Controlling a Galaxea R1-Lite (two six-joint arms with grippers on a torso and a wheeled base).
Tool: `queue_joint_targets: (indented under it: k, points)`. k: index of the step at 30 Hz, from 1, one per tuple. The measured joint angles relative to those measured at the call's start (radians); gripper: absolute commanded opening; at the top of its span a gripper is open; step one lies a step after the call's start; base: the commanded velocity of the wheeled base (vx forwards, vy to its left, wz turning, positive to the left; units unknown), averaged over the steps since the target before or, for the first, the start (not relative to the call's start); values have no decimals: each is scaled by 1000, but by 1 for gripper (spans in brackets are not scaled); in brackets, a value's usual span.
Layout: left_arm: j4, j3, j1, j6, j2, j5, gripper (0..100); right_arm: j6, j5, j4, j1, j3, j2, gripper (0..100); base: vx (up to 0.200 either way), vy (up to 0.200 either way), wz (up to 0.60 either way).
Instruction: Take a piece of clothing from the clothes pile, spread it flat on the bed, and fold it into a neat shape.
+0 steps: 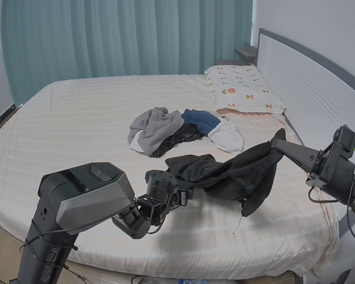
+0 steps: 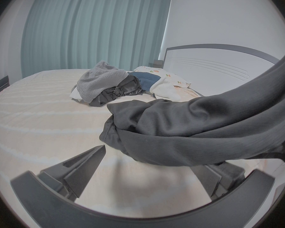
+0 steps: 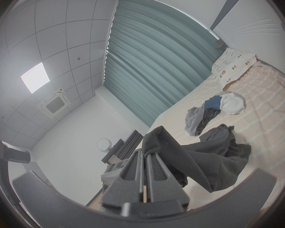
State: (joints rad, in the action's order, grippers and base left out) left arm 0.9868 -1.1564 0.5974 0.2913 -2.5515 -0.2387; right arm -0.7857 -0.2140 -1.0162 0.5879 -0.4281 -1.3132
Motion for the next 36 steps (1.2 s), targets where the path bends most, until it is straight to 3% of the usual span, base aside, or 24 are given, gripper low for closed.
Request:
queue_joint_targets:
  k: [1,10,19,27,32,36]
  points:
    - [-1,-10,-4,5,-9,-2,0,-1,-6,0,-11,-4,0,0,0,0,0]
    - [-4,-43,-30,84,-43,-5,0,-8,-36,1,-99,-13,-4,0,0,0,0]
    - [-31,114,-16,133,98,-1,0,-7,-53,6,-135,-7,-46,0,0,0,0]
    - [-286,179,24,274,396,19,0,-1,-36,-2,-140,-37,-142,0,0,0,0]
    - [-508,169,21,343,636,31,0,3,16,-5,-156,-132,-193,0,0,0,0]
    - [-577,173,3,370,778,36,0,5,52,-4,-173,-239,-207,0,0,0,0]
